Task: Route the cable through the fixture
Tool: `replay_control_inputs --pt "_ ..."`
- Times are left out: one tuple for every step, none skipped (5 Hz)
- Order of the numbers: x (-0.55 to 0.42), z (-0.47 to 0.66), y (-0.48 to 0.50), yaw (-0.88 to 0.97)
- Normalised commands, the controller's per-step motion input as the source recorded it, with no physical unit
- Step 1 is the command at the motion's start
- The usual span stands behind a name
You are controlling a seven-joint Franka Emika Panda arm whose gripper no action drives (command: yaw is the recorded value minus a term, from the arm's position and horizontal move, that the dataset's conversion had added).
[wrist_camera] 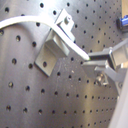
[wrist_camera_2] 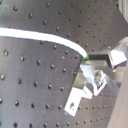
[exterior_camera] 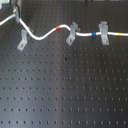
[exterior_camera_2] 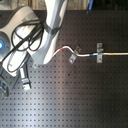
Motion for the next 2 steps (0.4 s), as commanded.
replay_control_inputs --pt "-0.084 0.31 0.168 0.29" --pt "-0.119 0.33 0.11 0.17"
